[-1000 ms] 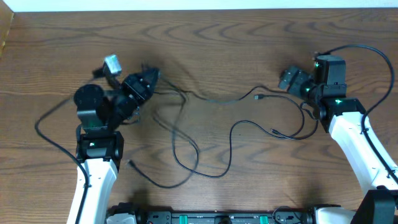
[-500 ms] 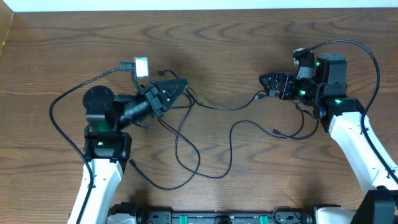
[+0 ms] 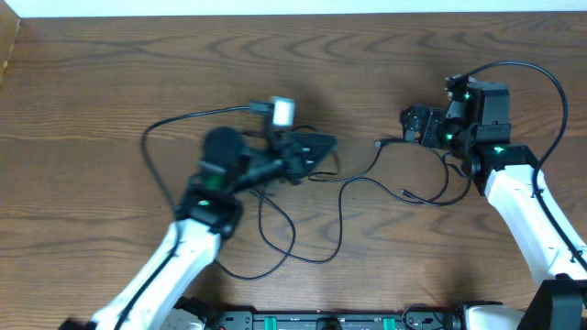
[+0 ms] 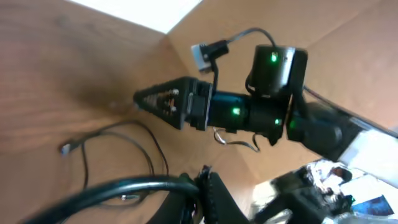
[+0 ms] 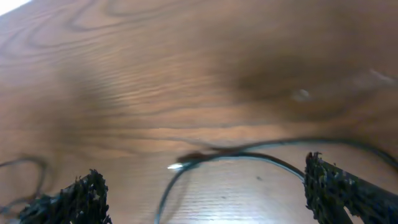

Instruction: Untangle cables

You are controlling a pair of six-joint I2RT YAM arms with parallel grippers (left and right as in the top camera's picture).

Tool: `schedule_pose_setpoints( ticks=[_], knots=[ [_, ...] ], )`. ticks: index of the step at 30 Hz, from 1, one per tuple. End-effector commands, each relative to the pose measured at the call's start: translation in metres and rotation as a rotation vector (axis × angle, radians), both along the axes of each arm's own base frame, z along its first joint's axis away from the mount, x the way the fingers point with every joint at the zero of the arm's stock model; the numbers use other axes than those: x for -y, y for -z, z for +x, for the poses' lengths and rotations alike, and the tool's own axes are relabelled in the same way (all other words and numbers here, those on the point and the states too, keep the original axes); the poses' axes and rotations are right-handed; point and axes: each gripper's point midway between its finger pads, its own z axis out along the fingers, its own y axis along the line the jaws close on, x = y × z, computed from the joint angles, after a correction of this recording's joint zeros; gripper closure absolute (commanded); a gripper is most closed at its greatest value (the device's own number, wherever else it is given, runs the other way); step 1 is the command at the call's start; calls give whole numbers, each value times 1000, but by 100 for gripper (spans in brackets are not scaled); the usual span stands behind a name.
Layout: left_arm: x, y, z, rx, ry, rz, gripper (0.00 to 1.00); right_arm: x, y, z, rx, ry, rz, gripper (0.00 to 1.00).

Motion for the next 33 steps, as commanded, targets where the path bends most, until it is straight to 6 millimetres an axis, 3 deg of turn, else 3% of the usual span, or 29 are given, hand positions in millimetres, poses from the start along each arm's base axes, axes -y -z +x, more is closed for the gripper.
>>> schedule_pose_setpoints(
  ticks=[1,4,10,14,19,25,29,33],
  knots=[
    [19,7,19,45,-104,17,92,40,6,-4,-43,286,-65,1],
    [30,13,35,29,-161,-13,92,61,12,-13,-78,431,-82,1],
    [53,25,72,-3,-162,6,83,60,9,-9,-63,398,-89,1],
    [52,33,96,-16,-188,57,83,60,9,-7,-51,358,-123,1],
    [40,5,113,6,-183,30,85,54,18,-3,-69,320,-112,1],
    [19,-30,124,65,-212,-12,86,1,48,7,-133,103,98,0],
    [8,-52,117,85,-222,-32,87,-19,66,7,-203,79,231,1],
    [1,-66,102,75,-221,-18,88,-18,73,6,-226,101,252,1]
  ],
)
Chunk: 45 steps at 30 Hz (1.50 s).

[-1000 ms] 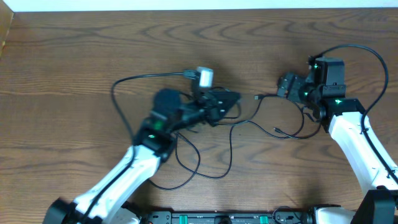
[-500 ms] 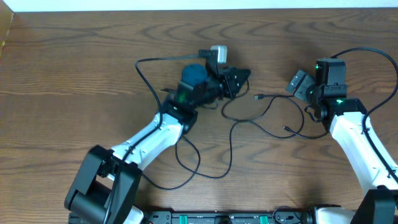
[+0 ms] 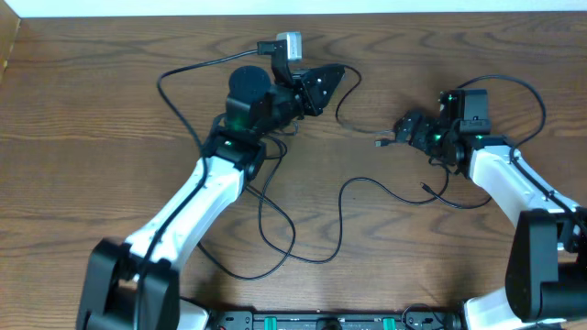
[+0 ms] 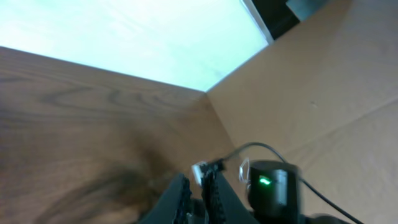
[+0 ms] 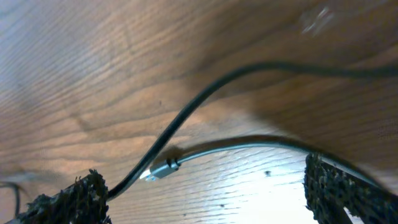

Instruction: Untangle cables

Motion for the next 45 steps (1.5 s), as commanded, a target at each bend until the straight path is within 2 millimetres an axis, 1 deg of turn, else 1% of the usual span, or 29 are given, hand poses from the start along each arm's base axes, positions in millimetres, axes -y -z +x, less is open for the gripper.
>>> schedule_pose_setpoints(
  ticks=[1,7,11,14,16,17,19,22,23,26,29,32,33,35,36,37,38,41,44,45],
  knots=[
    [-4,-42,-18,79,25,-7,88,-7,-6,1,-6,11,88,1],
    [-14,-47,-39,77,33,61,90,-19,-14,1,4,-31,183,1],
    [-15,-50,-47,63,37,66,90,-17,-14,2,2,-7,184,1],
    [-14,-42,-51,27,46,81,90,-14,-16,9,8,60,197,1],
    [-14,-32,-54,-16,50,100,88,-15,-20,16,32,84,220,1],
    [-14,-26,-55,-33,53,115,85,-17,-22,19,44,89,228,1],
    [-16,-16,-57,-51,61,153,70,-22,-25,26,68,90,245,1],
    [-17,-2,-62,-63,76,209,56,-39,-26,37,120,51,255,2],
    [-19,2,-63,-72,79,224,53,-45,-25,40,137,36,258,3],
    [-28,12,-64,-121,63,248,52,-61,-15,47,157,20,257,8],
    [-44,23,-65,-182,33,277,52,-69,1,52,140,58,264,16],
    [-63,36,-70,-258,5,309,52,-64,17,61,145,137,247,25],
    [-69,41,-72,-285,-2,322,52,-63,19,64,155,151,245,34],
    [-82,53,-78,-334,-15,361,52,-64,20,71,180,163,268,62],
    [-89,60,-80,-367,-32,380,52,-67,17,73,189,163,293,78],
    [-96,67,-82,-404,-57,402,52,-70,12,76,203,158,321,91],
    [-105,76,-85,-445,-86,432,52,-75,3,80,233,134,351,99],
    [-121,95,-94,-533,-141,506,52,-82,-30,91,345,70,420,99],
    [-132,108,-105,-601,-165,559,52,-71,-68,101,460,63,449,98],
    [-135,111,-109,-621,-172,575,52,-62,-83,105,499,73,451,98]
  ],
)
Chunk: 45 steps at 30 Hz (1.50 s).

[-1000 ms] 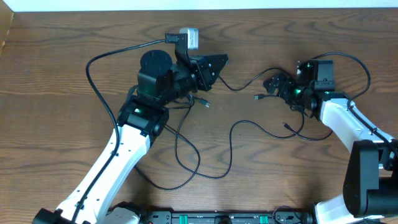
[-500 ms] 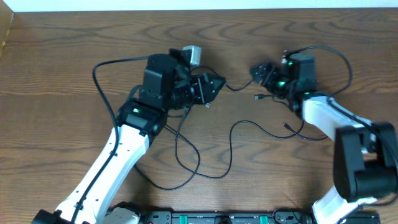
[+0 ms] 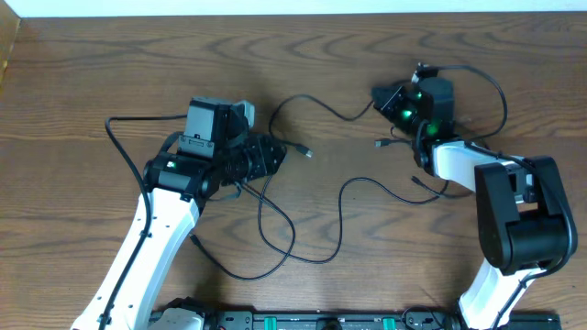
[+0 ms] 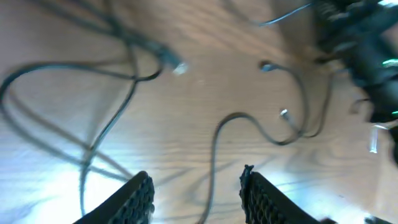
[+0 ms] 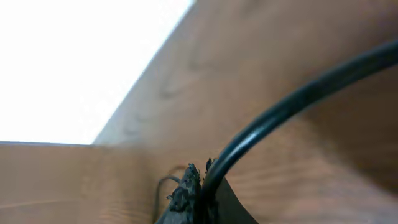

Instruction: Untangle cables

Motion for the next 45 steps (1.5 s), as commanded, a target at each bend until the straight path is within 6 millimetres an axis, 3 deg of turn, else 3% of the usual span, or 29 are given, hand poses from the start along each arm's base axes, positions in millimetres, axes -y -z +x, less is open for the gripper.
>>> schedule_pose_setpoints(
  ticks=[1,7,13,17,20,24,27,31,35,39,45],
  knots=[
    [-16,0,1,10,-36,88,52,25,-55,8,118,33,31,98],
    [-21,8,-6,-26,-42,112,52,109,-159,13,395,146,-150,99],
    [-21,10,-7,-31,-42,113,52,231,-247,-3,468,370,-242,99],
    [-20,8,-4,-19,-43,110,52,297,-294,-21,504,456,-289,99],
    [-19,6,0,-3,-45,105,52,323,-299,-31,492,492,-374,99],
    [-18,4,3,4,-64,90,52,348,-276,-35,412,537,-492,99],
    [-18,5,2,-4,-71,88,52,363,-248,-28,336,568,-531,99],
    [-19,6,0,-13,-70,91,52,377,-196,-10,243,556,-536,99],
    [-19,6,1,-10,-70,90,52,372,-167,9,250,488,-482,99],
    [-19,6,1,-11,-70,90,52,362,-182,21,341,457,-486,99],
    [-19,6,1,-12,-70,90,52,365,-270,34,520,521,-557,99]
  ],
)
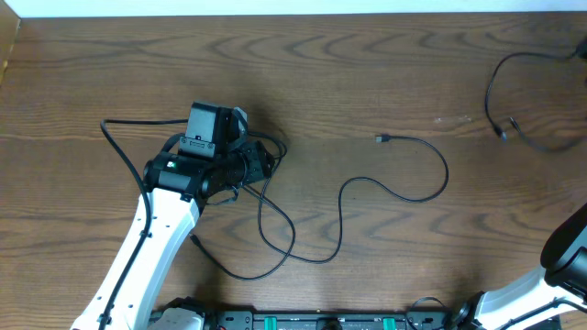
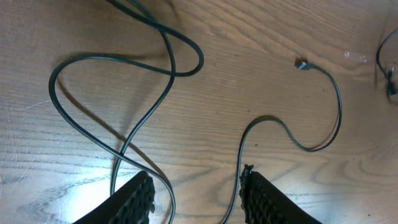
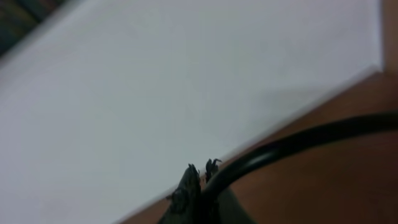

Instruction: Untangle cables

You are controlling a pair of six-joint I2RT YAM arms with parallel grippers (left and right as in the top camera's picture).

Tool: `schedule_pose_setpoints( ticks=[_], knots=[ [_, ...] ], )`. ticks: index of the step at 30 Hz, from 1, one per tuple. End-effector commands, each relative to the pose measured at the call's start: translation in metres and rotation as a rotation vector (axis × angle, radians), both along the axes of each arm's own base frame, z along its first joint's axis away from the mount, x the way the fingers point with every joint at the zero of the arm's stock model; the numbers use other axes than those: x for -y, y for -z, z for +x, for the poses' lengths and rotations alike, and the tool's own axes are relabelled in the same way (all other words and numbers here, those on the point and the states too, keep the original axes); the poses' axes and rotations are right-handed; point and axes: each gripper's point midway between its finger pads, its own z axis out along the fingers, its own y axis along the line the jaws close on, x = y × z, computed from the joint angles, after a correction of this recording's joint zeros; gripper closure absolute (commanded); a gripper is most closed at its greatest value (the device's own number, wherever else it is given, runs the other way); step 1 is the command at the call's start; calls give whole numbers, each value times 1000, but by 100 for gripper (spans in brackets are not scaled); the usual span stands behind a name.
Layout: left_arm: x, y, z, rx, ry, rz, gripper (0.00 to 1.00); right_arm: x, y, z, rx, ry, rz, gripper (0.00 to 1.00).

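Two thin black cables lie on the wooden table. The long cable runs from a small plug through a curl into loops under my left gripper. In the left wrist view that gripper is open, with strands passing below, between its fingers. The second cable loops at the far right edge, its plug hanging free. My right gripper is shut on this black cable and lies outside the overhead view.
The table's far edge meets a white wall along the top. A piece of the right arm shows at the right edge. My left arm crosses the lower left of the table.
My right gripper, shut on the cable near the top centre, has left the overhead view to the right. That cable now lies apart at the far right. My left gripper stays open.
First both grippers worked among crossed cables at mid-table, the right one open. Then my left gripper was up near the far edge with a strand, the right open over a plug. Later the left was back and open, the right shut on a cable, now drawn clear rightward.
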Motion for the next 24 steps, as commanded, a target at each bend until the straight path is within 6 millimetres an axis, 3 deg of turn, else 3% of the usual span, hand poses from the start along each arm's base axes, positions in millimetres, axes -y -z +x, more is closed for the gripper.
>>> schedule_pose_setpoints(
  ticks=[1,5,8,10,13,15,17,20,24],
  knots=[
    [-3,-4,2,14,-11,8,52,1,-87,2,155,43,-106,99],
    [-3,-4,2,15,-11,8,52,22,-152,3,253,198,-211,99],
    [-3,-4,3,16,-11,8,52,33,-168,13,258,253,-262,99],
    [-3,-5,4,21,-11,7,52,43,-162,26,236,277,-257,99],
    [-3,-5,4,21,-11,7,51,61,-129,45,162,309,-257,99],
    [-3,-5,4,21,-11,7,51,79,-93,55,84,368,-284,99],
    [-3,-4,4,20,-11,7,51,95,-50,61,-16,423,-287,99],
    [-5,-4,5,25,-20,21,51,105,22,72,-167,420,-259,99],
    [-6,-3,5,21,-29,26,51,114,92,78,-295,403,-247,99]
  ],
)
